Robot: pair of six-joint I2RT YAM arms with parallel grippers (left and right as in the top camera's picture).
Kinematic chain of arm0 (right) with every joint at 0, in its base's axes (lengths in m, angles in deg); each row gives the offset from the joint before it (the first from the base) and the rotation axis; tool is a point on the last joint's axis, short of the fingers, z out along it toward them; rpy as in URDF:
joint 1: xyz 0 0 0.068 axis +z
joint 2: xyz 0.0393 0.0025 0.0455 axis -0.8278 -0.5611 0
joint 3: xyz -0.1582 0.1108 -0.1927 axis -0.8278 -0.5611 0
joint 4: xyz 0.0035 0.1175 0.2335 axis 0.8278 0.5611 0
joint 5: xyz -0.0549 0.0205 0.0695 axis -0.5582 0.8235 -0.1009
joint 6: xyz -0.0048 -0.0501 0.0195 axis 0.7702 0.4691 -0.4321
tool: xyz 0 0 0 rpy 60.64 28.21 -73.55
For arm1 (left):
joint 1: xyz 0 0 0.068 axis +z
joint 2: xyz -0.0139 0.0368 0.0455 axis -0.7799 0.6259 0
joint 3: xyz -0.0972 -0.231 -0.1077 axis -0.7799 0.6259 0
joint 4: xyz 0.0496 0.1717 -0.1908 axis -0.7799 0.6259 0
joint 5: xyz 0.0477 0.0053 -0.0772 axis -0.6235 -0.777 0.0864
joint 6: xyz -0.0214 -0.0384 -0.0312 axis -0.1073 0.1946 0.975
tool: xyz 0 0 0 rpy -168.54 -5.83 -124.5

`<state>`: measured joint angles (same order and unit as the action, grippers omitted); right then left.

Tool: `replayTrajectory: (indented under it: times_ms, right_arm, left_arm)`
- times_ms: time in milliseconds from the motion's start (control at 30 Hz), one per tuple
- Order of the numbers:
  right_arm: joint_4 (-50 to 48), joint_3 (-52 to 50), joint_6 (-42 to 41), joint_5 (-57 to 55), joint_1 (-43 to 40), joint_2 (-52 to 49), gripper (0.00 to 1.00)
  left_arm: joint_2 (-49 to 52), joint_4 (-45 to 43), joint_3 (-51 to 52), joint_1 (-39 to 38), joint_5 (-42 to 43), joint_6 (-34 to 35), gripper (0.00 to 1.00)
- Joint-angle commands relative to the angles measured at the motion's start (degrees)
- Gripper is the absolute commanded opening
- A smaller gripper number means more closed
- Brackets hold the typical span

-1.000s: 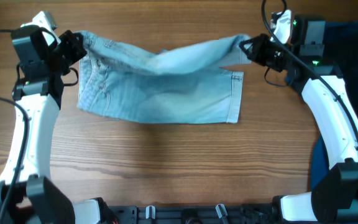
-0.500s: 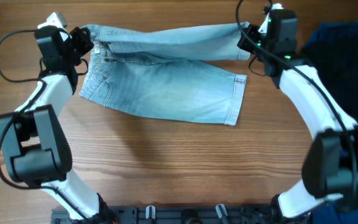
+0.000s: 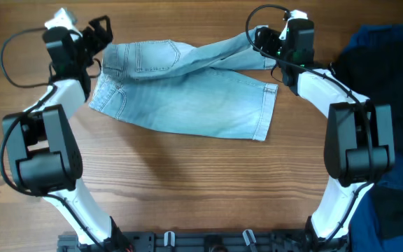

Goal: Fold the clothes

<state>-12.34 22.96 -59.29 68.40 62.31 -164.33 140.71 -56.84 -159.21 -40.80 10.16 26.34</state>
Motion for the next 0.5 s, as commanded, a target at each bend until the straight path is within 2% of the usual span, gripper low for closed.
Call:
replayTrajectory:
  times_ms: [0, 100, 200, 233, 267, 300, 367, 433, 467]
  right_arm:
    - [2.7, 1.8, 5.2, 4.0, -0.1, 7.0, 0.96]
    - [10.6, 1.8, 7.8, 6.8, 0.0, 13.0, 0.96]
    - [21.6, 1.8, 10.1, 9.3, 0.1, 18.3, 1.00]
    - [26.0, 1.8, 11.3, 11.2, 0.2, 19.6, 0.99]
    - [29.9, 1.8, 11.3, 12.8, 0.2, 20.4, 1.00]
    - [32.8, 1.8, 11.8, 14.1, 0.2, 20.7, 1.00]
    - [38.3, 1.7, 13.9, 17.0, 0.2, 20.6, 1.00]
    - [44.5, 1.7, 13.9, 20.0, 0.2, 20.2, 1.00]
    - [46.3, 1.7, 13.8, 20.5, 0.2, 20.2, 1.00]
  left_arm:
    - [-5.8, 7.7, -5.0, 0.8, 7.1, -0.6, 0.70]
    - [-13.0, 15.9, -5.4, 0.8, 6.9, -3.9, 0.61]
    - [-21.7, 31.1, -5.4, 0.8, 2.9, -6.5, 0.49]
    - [-24.2, 36.7, -5.4, 0.7, 0.0, -6.5, 0.42]
    - [-26.0, 42.1, -5.4, 0.7, -2.4, -6.5, 0.25]
    - [-27.0, 47.3, -5.4, 0.6, -4.2, -6.5, 0.14]
    - [-27.3, 55.5, -5.4, 0.6, -5.2, -6.4, 0.04]
    - [-25.2, 65.9, -5.4, 0.3, -5.2, -6.4, 0.04]
    - [-24.4, 67.5, -5.4, 0.1, -5.2, -6.4, 0.04]
